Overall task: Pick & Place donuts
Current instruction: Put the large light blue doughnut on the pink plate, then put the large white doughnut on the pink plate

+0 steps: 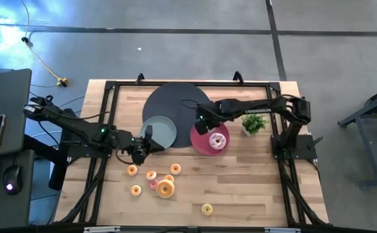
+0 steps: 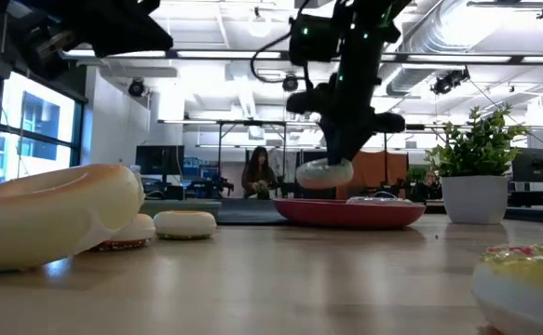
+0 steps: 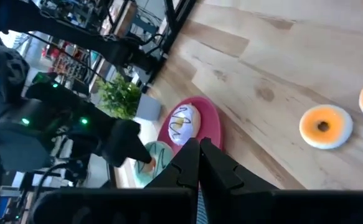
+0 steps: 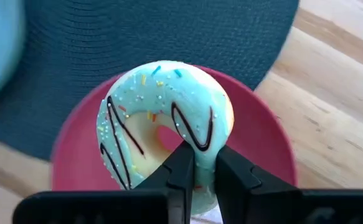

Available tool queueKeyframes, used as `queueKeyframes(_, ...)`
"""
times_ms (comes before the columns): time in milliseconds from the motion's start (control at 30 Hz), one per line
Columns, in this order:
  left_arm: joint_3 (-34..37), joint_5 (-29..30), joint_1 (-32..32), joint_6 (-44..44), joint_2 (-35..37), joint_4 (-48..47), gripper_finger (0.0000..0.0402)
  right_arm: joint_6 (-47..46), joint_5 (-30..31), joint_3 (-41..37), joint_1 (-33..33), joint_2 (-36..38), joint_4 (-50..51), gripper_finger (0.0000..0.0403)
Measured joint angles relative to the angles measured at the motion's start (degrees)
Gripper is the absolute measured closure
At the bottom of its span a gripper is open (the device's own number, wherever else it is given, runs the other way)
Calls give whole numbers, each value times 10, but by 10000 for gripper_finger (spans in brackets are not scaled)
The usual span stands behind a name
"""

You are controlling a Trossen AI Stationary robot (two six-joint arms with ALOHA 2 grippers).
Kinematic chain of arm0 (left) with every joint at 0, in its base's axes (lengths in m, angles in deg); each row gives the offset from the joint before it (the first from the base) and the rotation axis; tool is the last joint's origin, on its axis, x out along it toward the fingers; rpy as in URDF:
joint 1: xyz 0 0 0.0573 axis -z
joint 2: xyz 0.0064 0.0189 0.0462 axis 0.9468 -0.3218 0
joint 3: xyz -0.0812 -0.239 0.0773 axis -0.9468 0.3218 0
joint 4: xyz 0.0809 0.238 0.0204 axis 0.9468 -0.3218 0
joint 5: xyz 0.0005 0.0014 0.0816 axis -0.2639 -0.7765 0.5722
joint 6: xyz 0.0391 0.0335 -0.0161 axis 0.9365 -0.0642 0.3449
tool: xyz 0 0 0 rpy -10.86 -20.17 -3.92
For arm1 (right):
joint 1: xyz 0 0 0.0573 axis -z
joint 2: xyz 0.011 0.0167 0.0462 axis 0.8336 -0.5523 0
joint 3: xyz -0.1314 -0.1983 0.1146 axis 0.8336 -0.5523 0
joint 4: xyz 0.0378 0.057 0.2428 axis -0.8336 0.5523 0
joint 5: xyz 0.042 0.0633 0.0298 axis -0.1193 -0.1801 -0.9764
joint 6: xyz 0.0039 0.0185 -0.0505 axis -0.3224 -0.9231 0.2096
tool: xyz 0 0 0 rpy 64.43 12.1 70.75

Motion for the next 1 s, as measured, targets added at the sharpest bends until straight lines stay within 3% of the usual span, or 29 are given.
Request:
queueKeyframes(167, 0, 4, 0, 0, 0, -19, 402, 18, -28, 0, 13, -30, -3, 338)
queueKeyframes(633, 0, 13, 0, 0, 0, -25, 402, 16, 36, 0, 11, -39, 65, 190)
queueKeyframes(800, -9, 18, -24, 16, 0, 1, 402, 3, 63, 0, -10, -4, 54, 163)
queueKeyframes(1000, -16, -96, -84, 10, 0, -20, 402, 31, 69, 0, -59, 55, 14, 160)
